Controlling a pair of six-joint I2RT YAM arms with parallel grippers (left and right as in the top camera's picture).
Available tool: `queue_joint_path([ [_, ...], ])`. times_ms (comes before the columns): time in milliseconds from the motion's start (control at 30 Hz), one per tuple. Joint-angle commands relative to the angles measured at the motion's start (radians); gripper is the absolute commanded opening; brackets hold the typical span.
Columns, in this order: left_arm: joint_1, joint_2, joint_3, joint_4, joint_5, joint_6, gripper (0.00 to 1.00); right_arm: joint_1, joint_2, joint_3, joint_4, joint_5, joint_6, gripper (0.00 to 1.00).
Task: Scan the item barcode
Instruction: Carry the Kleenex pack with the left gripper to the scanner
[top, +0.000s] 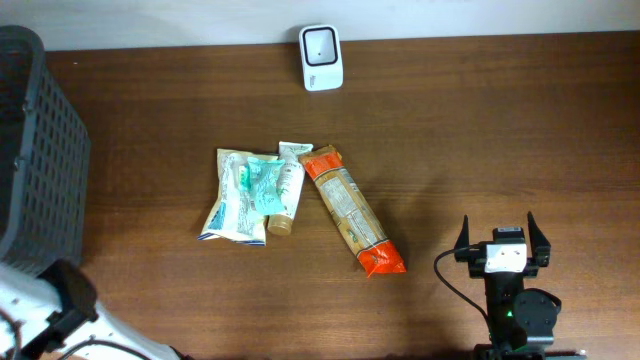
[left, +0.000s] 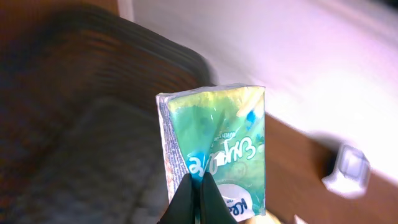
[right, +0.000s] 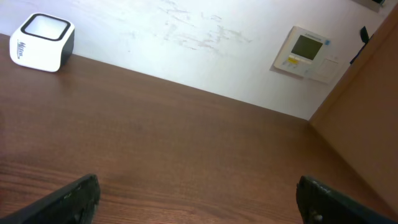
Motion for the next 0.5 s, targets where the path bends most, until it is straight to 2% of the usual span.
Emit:
queue_joint_path([
  [0,-0.198,0.057,-0.133,-0.005,0.034,0.077,0.00,-0.003,-0.004,-0.008,-0.002,0.016,-0.003,0.99],
  [67,-0.307,0.058,-0.245,-0.006,0.033,0.104,0.00,-0.003,-0.004,-0.008,-0.002,0.016,-0.003,0.99],
  [200,-0.591,0.058,-0.608,0.024,0.033,0.164,0.00,-0.003,-0.004,-0.008,-0.002,0.016,-0.003,0.99],
  [367,-0.856,0.058,-0.928,0.260,0.033,0.164,0.00,-0.003,-0.004,-0.008,-0.002,0.016,-0.003,0.99],
  [467,-0.962,0.058,-0.993,0.377,0.034,0.164,0.00,-0.003,-0.004,-0.008,-0.002,0.016,-0.003,0.99],
])
